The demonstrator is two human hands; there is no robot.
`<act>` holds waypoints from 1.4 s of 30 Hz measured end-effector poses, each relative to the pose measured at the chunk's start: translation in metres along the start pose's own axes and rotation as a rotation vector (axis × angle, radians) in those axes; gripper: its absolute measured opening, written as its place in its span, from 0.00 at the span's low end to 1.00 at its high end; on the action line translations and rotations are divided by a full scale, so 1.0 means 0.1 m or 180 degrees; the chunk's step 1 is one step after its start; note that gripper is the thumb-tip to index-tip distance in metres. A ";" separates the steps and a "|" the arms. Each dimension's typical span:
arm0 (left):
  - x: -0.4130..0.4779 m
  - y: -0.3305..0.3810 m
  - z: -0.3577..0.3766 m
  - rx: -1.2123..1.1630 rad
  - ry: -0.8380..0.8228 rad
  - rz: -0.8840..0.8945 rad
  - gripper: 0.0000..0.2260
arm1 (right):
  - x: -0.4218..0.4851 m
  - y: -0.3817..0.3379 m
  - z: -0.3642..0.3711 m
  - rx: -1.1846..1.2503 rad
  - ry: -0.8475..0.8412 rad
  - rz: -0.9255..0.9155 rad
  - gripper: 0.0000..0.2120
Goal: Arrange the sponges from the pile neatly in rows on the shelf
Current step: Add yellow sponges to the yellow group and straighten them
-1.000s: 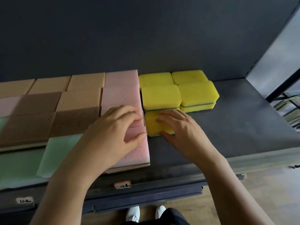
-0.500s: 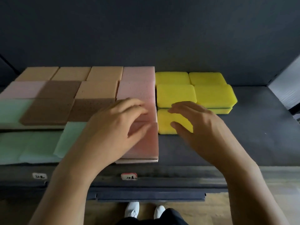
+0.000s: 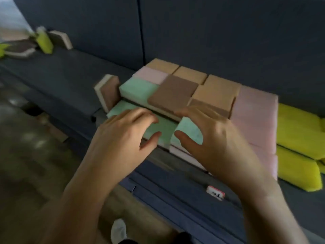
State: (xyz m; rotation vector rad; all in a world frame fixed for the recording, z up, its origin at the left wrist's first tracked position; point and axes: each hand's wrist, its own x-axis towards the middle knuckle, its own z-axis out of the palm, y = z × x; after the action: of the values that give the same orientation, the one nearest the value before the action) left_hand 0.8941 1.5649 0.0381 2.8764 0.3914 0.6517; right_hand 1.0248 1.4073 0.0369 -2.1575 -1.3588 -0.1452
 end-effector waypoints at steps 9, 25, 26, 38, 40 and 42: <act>-0.41 -1.38 -0.49 0.0230 0.0056 -0.0568 0.12 | 0.89 -1.06 0.92 0.0039 -0.0102 -0.0398 0.17; 0.02 -2.61 -0.40 -0.0207 -0.0149 0.0183 0.12 | 1.44 -1.53 1.43 -0.0319 0.0281 0.0224 0.16; 0.06 -2.60 -0.36 -0.0249 -0.0170 0.0219 0.12 | 1.46 -1.48 1.41 -0.0341 0.0315 0.0256 0.15; 0.38 -2.61 -0.09 -0.0520 -0.0391 0.0261 0.18 | 1.83 -1.02 1.54 -0.0536 -0.0357 0.0441 0.32; 0.40 -2.61 -0.03 -0.0542 -0.0422 0.0268 0.20 | 1.84 -1.00 1.58 -0.0484 -0.0310 0.0430 0.31; 0.43 -2.64 0.02 -0.0590 -0.0455 0.0306 0.24 | 1.85 -0.98 1.59 -0.0362 -0.0230 0.0419 0.30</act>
State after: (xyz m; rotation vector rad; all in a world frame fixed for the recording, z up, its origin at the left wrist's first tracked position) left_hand 0.8752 1.8281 -0.0034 2.7552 0.1640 0.4658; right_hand 0.9959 1.6681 0.0167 -2.3605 -1.2705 -0.0962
